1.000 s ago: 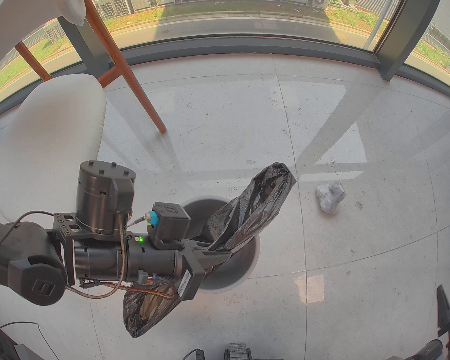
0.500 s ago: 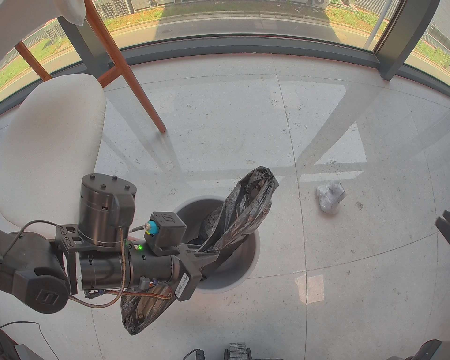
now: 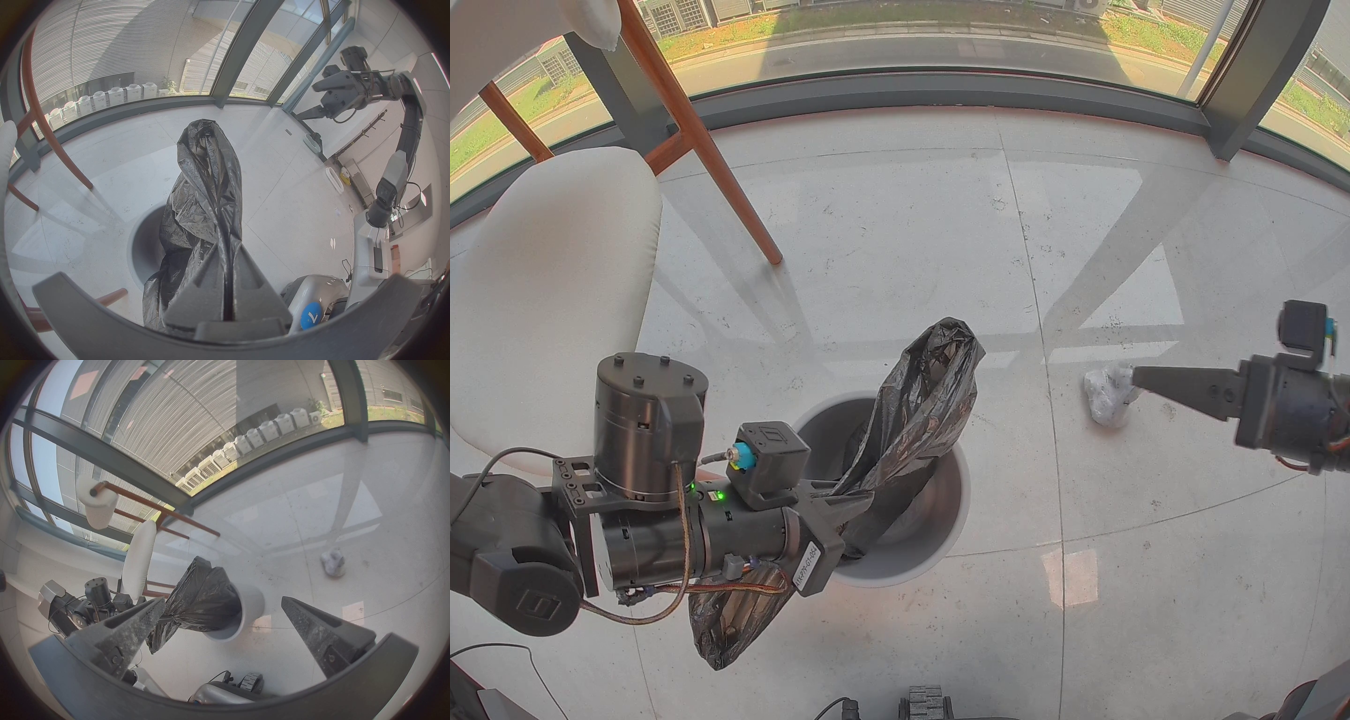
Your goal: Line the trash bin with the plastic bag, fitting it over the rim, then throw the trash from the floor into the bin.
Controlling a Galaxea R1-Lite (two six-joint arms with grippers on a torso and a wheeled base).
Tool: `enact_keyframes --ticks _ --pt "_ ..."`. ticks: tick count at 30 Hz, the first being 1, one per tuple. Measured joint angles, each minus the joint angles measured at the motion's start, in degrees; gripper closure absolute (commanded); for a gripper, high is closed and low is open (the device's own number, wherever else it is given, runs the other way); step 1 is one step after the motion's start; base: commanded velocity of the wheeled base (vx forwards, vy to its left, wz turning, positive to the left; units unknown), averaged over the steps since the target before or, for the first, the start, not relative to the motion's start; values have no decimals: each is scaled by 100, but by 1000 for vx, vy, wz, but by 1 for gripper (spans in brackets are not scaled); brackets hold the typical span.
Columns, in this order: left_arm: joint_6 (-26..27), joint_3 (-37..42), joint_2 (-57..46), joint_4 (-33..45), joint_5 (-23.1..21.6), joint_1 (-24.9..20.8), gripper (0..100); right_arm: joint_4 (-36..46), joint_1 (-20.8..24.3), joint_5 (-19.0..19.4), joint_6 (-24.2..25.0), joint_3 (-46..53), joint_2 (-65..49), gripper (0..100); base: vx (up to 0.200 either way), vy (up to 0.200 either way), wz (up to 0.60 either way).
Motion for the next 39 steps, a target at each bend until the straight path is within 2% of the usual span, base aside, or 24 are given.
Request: enact_keyframes --ticks 6,17,29,39 --pt "60 9 -7 -22 182 0 100 23 354 -33 33 -577 923 0 0 0 0" --pt "533 -5 98 -27 400 -7 100 37 767 -635 44 -1604 2256 0 0 0 0" --pt "867 -18 224 -24 435 -16 100 384 844 -869 43 -2749 3207 0 0 0 0" --pt "870 -22 245 -24 542 -5 100 685 855 -973 24 -2867 3467 0 0 0 0"
